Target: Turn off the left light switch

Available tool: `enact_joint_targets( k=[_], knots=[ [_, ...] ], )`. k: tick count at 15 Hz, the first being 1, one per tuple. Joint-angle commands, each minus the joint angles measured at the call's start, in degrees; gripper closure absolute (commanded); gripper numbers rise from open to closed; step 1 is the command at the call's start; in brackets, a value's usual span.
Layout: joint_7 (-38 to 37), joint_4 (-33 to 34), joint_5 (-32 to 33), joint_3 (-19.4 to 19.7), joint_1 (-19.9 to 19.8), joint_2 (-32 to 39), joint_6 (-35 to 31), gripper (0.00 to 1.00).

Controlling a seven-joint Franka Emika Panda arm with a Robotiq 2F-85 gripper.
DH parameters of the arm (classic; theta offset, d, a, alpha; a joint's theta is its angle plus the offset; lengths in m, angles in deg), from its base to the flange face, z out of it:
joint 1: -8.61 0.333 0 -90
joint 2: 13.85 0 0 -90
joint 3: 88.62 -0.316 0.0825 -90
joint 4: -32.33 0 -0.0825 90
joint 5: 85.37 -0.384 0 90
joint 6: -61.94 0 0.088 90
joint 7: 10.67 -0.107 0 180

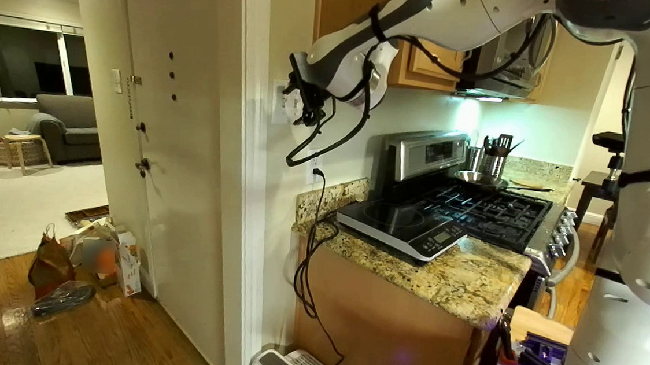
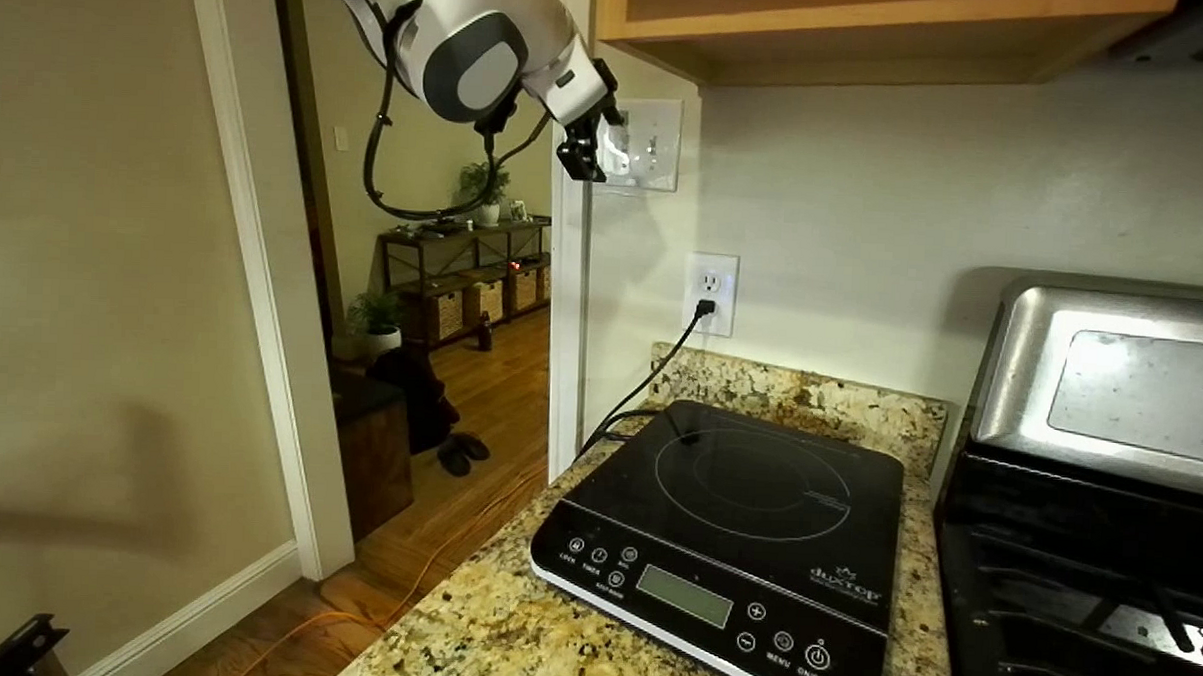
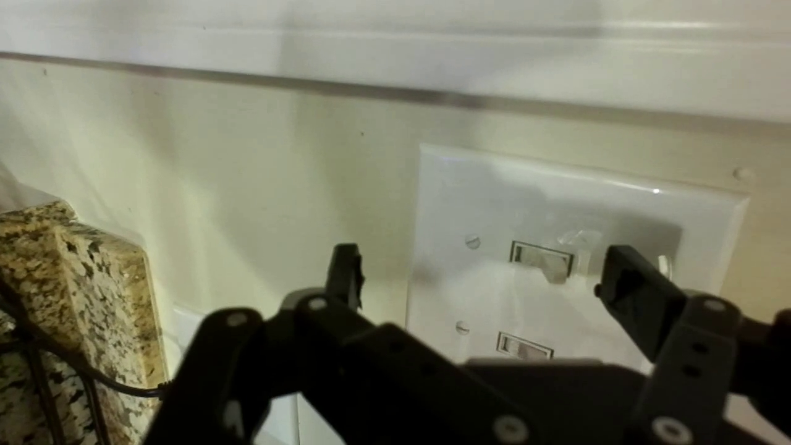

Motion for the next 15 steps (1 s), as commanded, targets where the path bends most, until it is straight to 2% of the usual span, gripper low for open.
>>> enact_joint_targets(
  k=[1,8,15],
  knots=[
    [-3.38,1.97,1.83,3.08,1.76,1.40,1.67,0.00],
    [-6.93,4.79,4.37,8.44,5.01,4.27,3.65,0.00],
    [-6.07,4.57,3.12,6.85,5.52,2.60,4.10,0.00]
  ],
)
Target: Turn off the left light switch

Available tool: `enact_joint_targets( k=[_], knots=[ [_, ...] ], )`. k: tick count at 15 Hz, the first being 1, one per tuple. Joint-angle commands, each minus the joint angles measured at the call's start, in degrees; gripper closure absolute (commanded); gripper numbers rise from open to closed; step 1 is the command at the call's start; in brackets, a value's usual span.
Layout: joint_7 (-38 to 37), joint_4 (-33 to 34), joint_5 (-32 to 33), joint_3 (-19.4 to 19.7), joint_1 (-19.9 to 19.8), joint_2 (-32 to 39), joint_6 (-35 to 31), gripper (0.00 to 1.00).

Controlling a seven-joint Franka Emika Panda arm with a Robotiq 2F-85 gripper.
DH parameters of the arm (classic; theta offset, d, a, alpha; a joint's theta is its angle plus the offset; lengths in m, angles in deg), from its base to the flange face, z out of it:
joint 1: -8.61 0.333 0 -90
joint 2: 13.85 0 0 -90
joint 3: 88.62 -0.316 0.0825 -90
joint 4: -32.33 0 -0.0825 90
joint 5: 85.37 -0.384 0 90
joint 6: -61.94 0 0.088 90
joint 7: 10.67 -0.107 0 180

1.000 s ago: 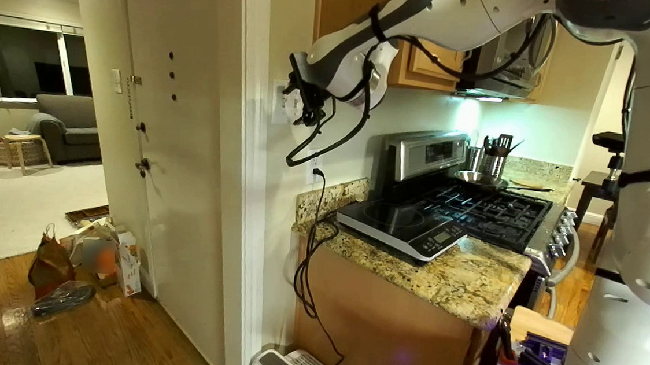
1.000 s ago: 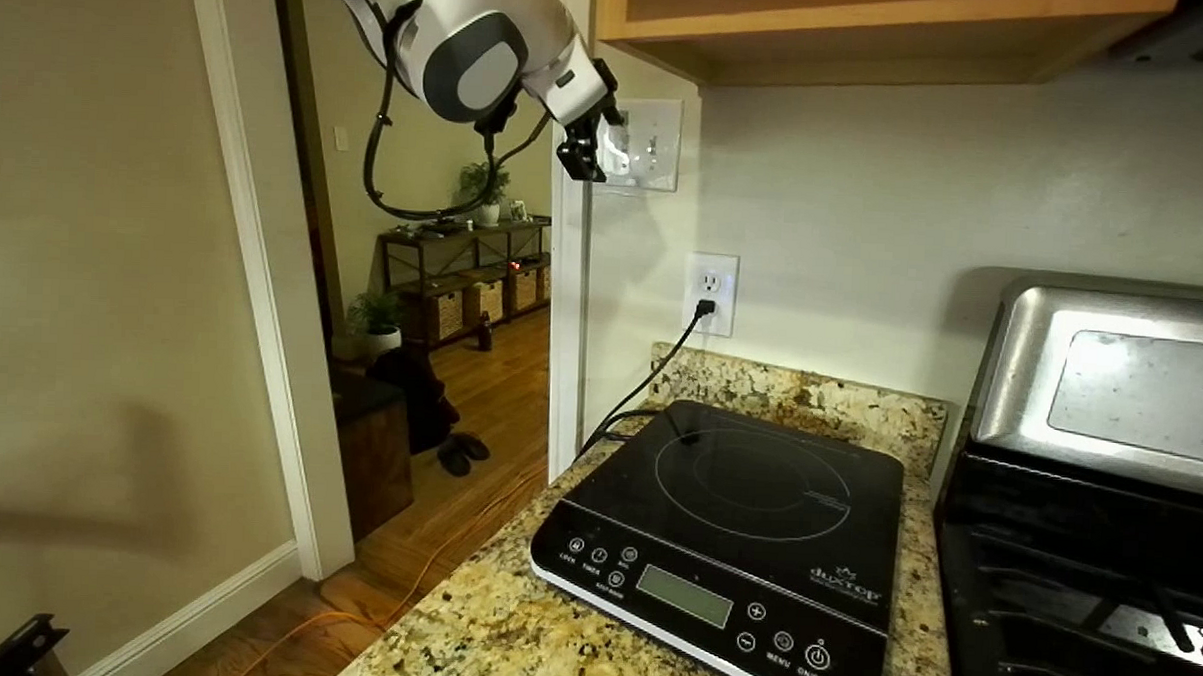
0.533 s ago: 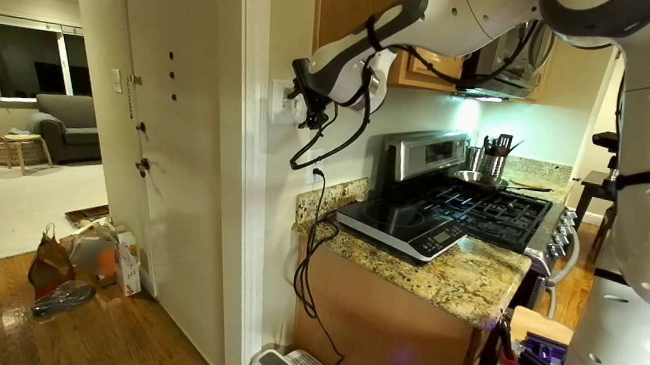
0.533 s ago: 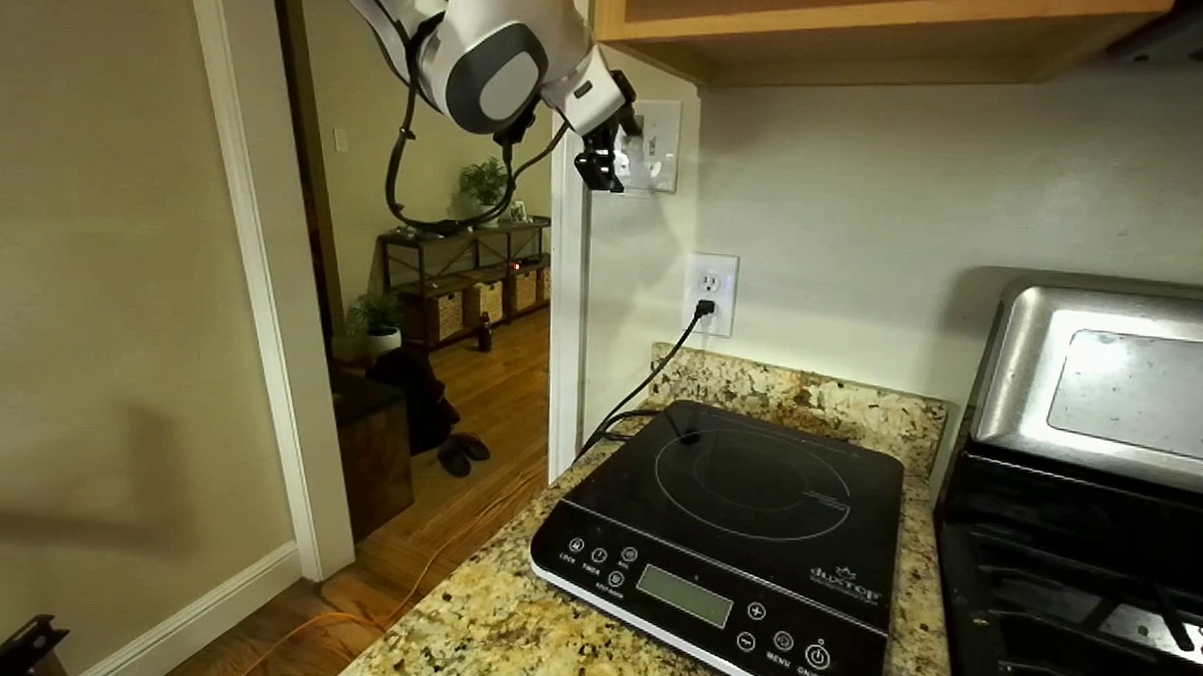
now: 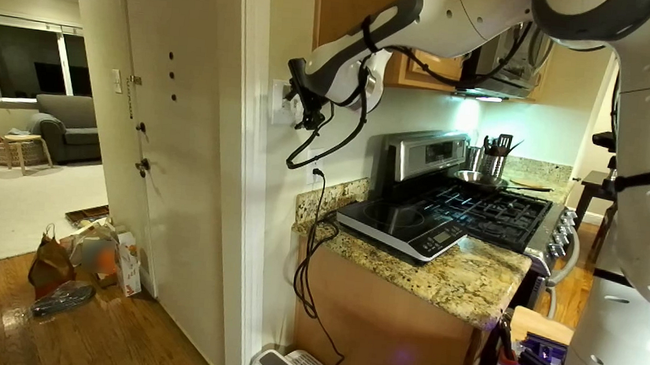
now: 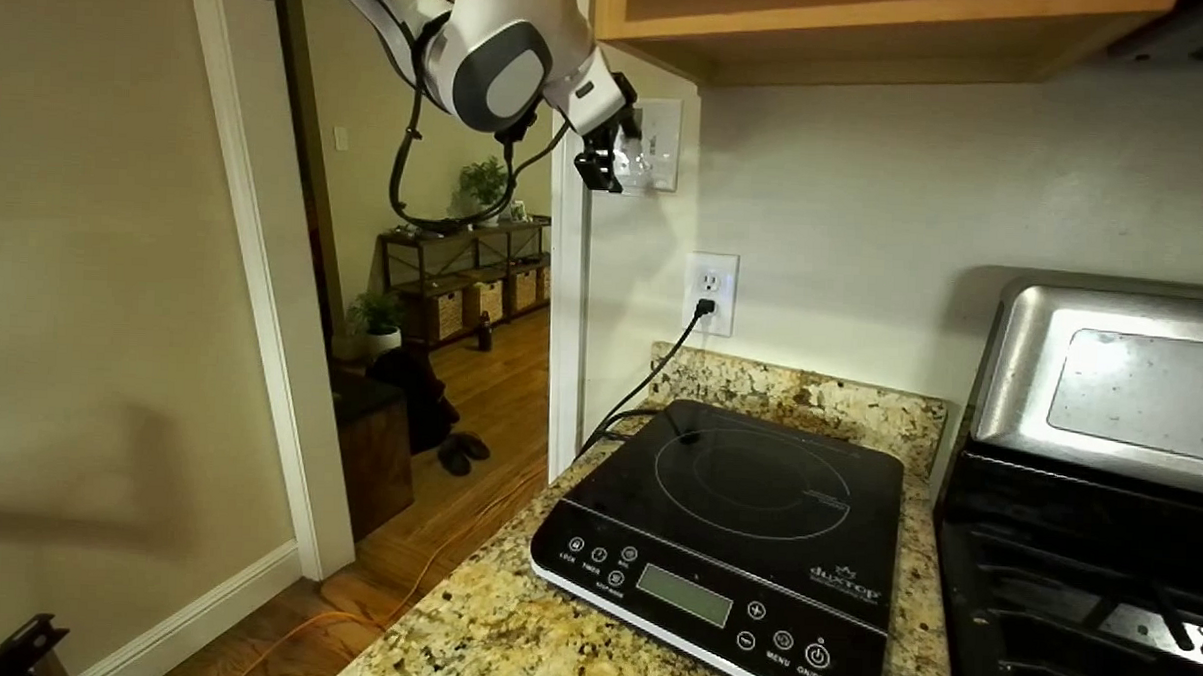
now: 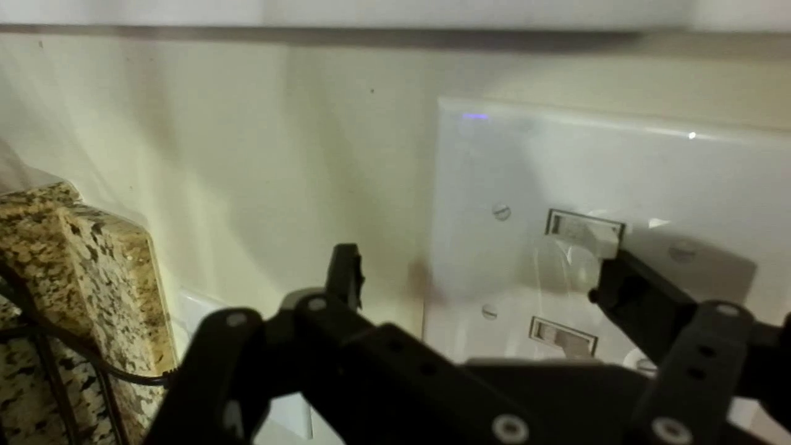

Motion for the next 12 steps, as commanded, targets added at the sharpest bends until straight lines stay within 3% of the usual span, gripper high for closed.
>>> enact_joint_targets(
  k=[1,12],
  knots=[
    [-1.34,0.60,0.03,-0.15,1.19,-1.23,1.32,0.00],
    [-1.80,1.30,0.89,0.83,2.87,-0.35,0.66,0.00]
  ],
)
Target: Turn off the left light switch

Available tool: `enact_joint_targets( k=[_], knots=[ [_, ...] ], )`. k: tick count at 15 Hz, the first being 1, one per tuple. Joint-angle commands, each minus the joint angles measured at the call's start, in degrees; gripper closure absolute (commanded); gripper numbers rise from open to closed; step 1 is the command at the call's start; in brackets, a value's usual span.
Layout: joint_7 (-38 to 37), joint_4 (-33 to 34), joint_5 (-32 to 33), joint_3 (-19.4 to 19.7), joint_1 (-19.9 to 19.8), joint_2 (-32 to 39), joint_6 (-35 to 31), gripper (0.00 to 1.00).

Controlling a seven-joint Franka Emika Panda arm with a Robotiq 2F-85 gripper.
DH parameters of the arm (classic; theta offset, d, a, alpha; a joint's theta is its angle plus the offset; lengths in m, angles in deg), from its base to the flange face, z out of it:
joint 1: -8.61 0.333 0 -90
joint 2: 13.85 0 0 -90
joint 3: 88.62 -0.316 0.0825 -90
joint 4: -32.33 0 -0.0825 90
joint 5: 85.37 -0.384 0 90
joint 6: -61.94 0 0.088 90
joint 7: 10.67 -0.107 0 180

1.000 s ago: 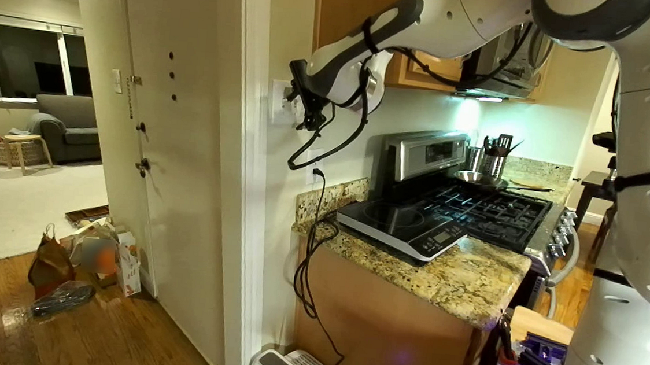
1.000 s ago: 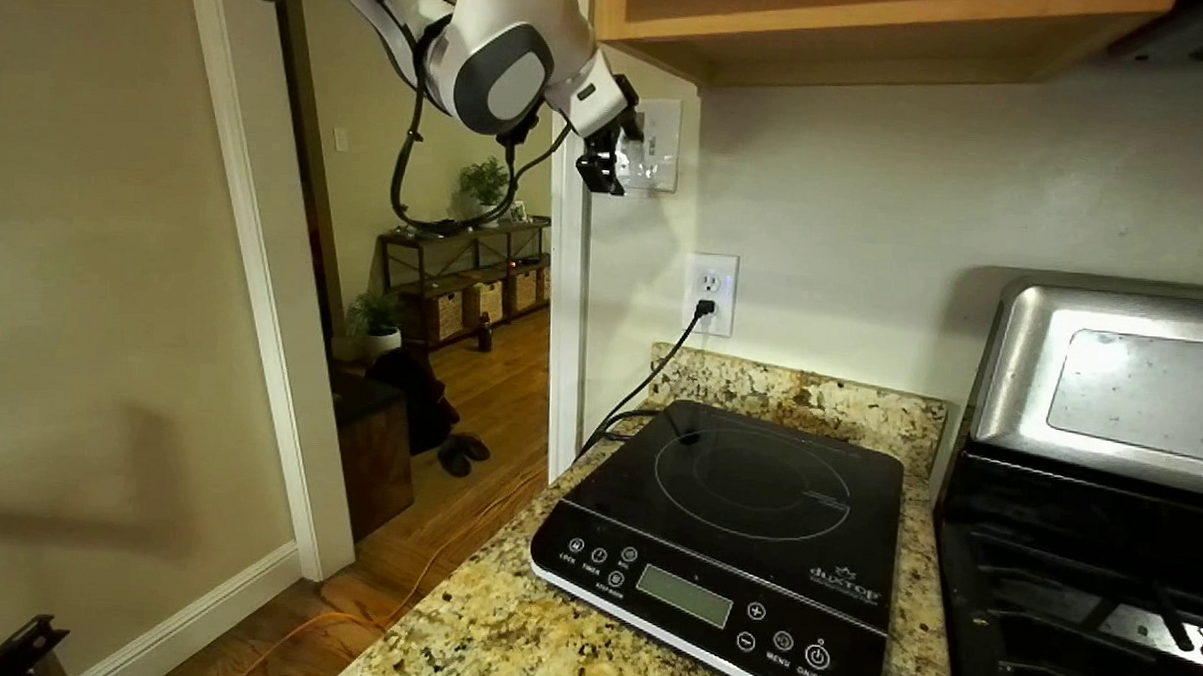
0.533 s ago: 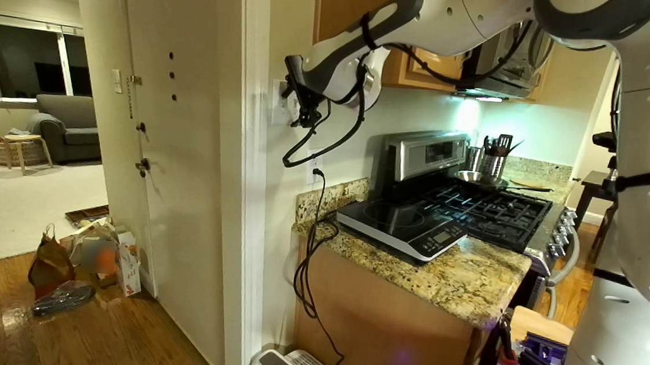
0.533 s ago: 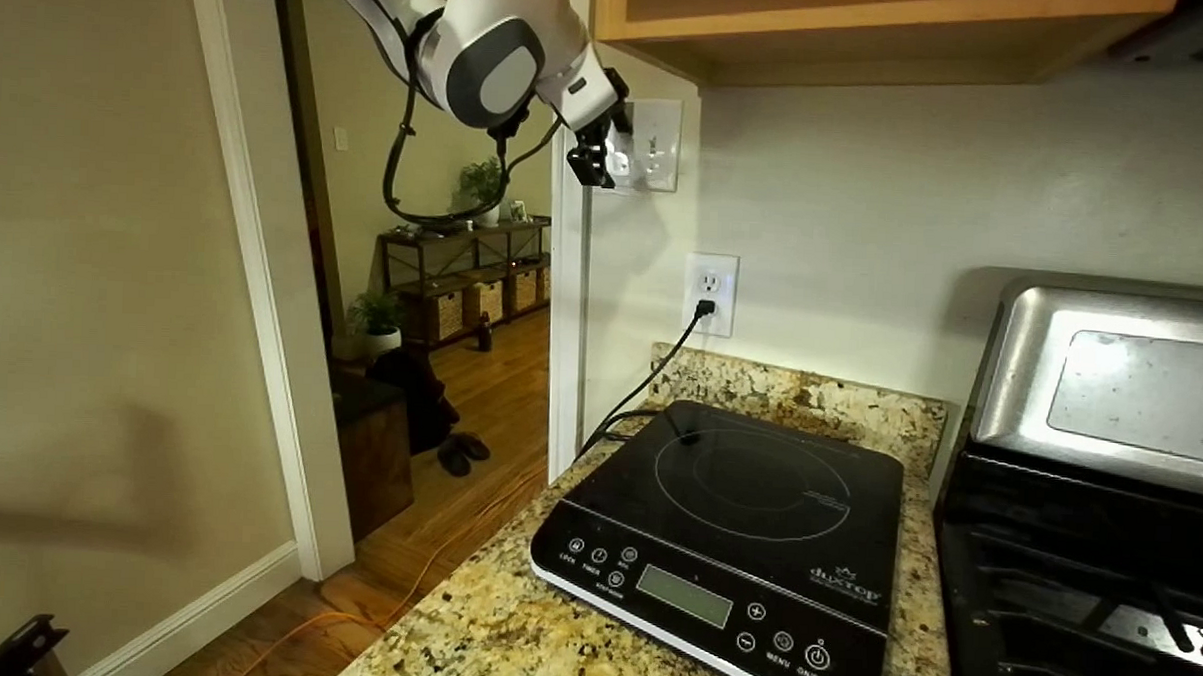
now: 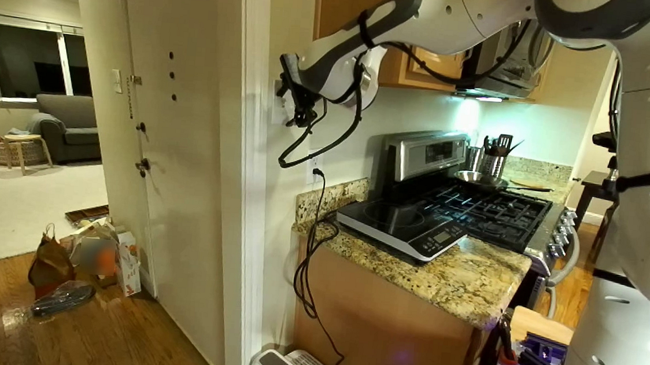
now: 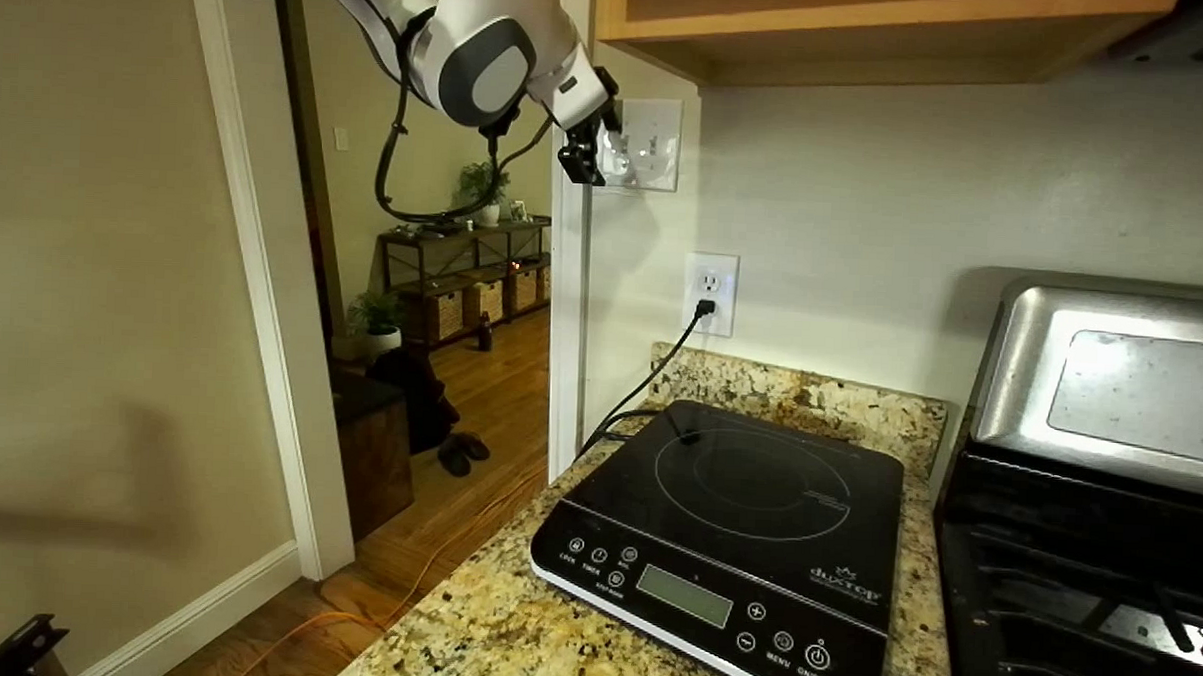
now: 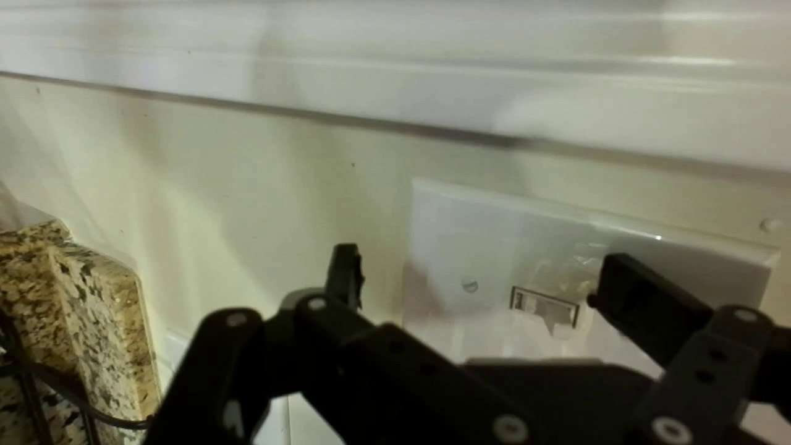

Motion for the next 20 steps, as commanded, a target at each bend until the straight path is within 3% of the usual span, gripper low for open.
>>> enact_joint_targets(
  k=[1,20],
  knots=[
    [-1.68,0.70,0.80,1.26,1.04,-0.25,0.59,0.00],
    [-2.82,0.92,1.16,3.49,1.53,1.11,3.21,0.00]
  ],
)
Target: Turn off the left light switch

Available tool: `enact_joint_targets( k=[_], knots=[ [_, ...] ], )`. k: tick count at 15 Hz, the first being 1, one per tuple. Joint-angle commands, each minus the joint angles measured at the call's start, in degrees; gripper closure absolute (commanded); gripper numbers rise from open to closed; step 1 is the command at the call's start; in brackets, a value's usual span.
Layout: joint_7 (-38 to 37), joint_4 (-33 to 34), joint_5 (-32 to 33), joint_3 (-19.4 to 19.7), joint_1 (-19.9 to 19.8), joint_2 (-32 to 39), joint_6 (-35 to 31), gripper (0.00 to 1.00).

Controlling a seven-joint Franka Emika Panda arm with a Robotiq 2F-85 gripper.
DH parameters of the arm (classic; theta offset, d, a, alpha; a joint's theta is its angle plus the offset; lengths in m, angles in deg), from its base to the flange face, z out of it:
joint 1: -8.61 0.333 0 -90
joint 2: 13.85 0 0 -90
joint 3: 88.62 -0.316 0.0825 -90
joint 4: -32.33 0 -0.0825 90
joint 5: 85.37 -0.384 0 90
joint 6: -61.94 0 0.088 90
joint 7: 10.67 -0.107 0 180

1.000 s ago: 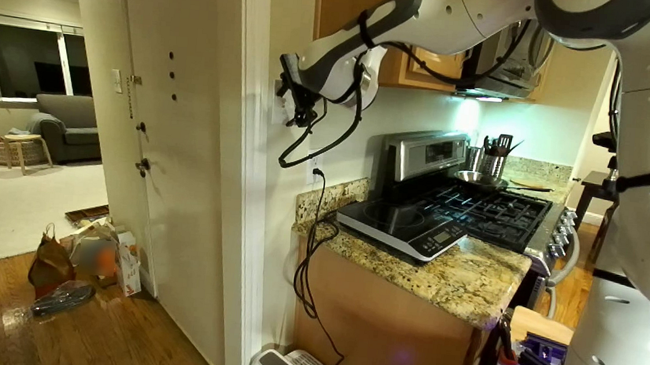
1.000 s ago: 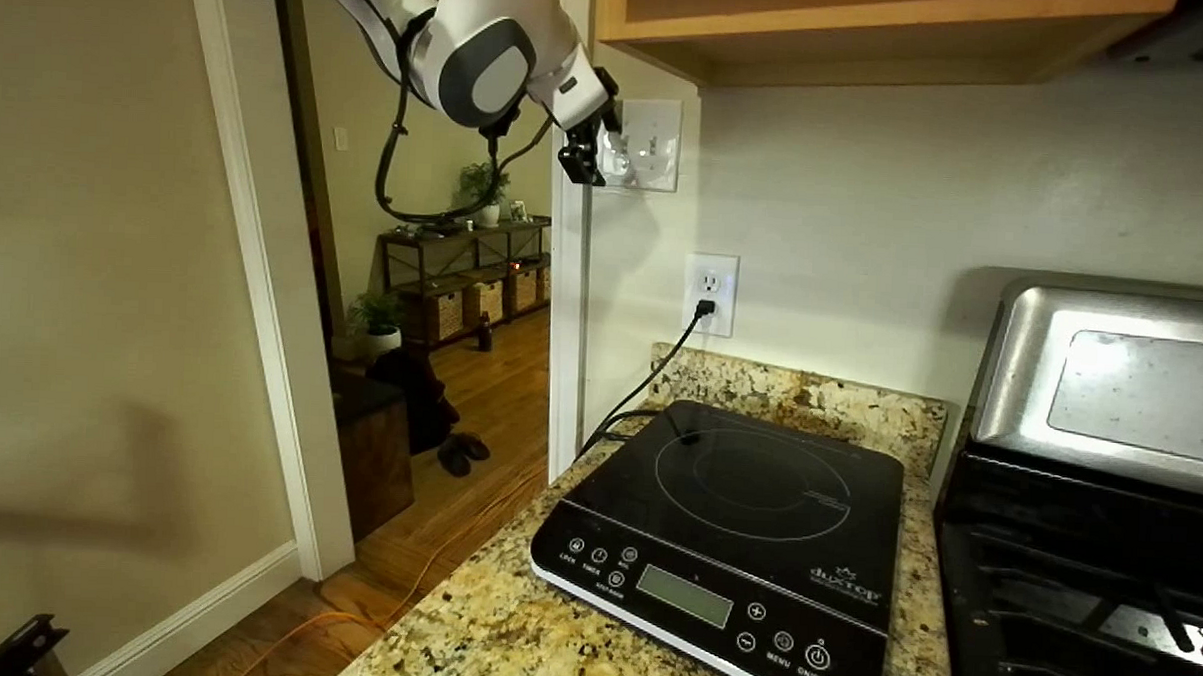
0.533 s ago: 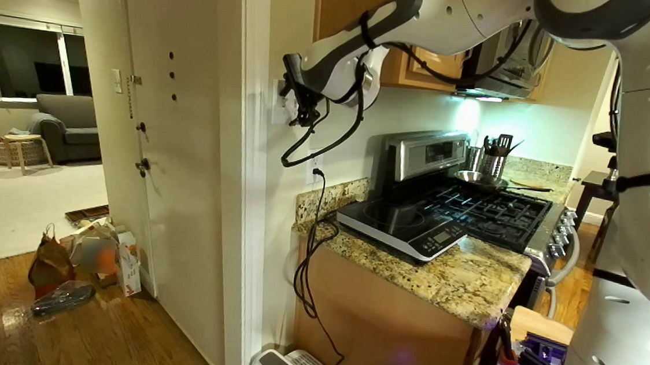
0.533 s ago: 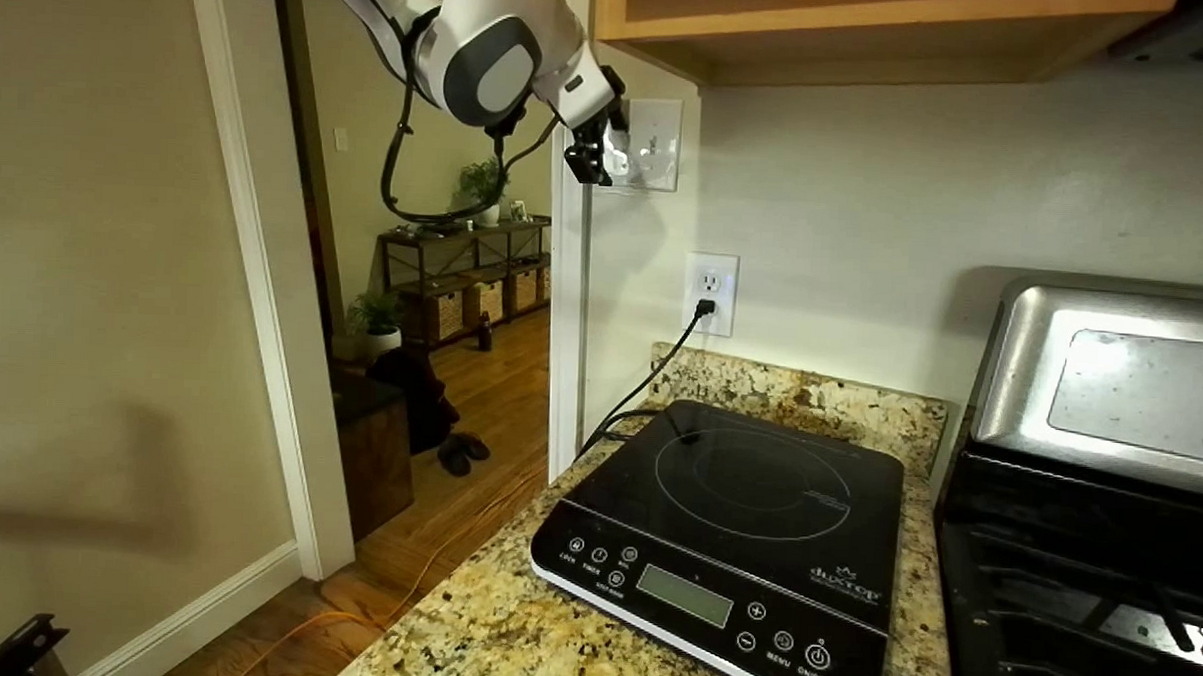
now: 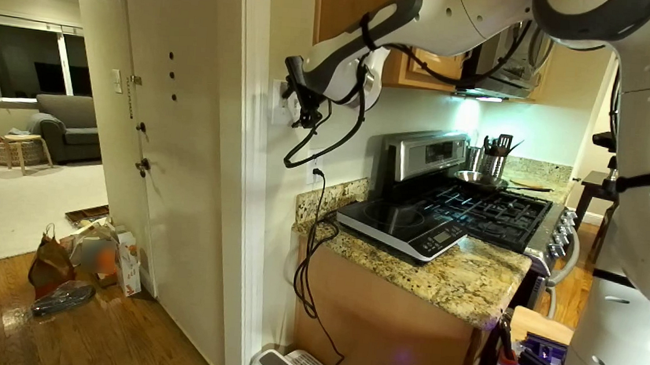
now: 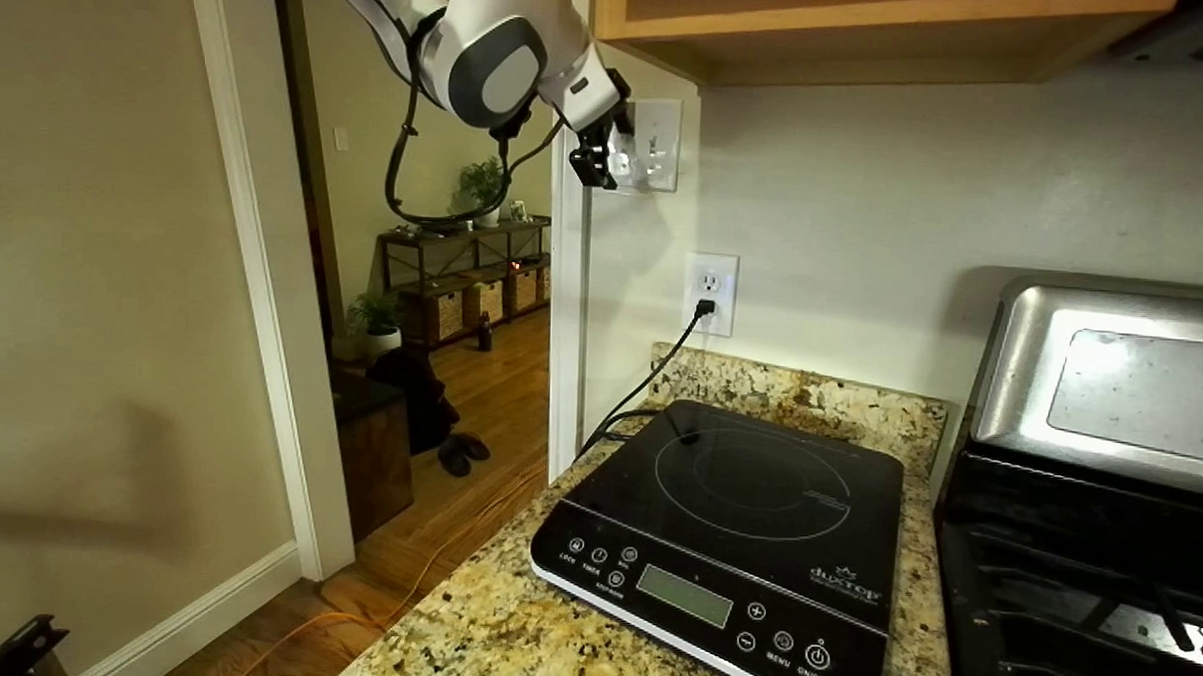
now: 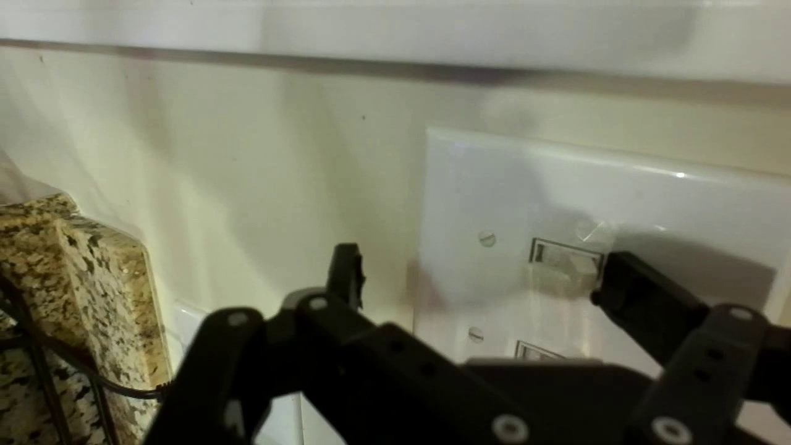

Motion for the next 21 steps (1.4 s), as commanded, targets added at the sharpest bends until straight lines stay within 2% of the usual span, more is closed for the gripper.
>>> enact_joint_targets(
  k=[1,5,12,15,18,21],
  knots=[
    [-3.13,0.91,1.46,2.08,1.75,1.11,2.73,0.00],
    [-3.44,-0.38,2.62,3.42,2.82,1.10,2.39,0.00],
    [-6.30,-2.43,6.71,9.04,6.37,3.35,5.69,0.00],
    [-6.98,-5.90,8.24,10.39,8.27,0.02,8.51,0.00],
    [-6.80,-9.04,11.13,11.35,10.44,-5.77,16.00,0.00],
    [-7.89,-10.19,16.09,10.98,11.48,-12.07,30.17,0.00]
  ],
)
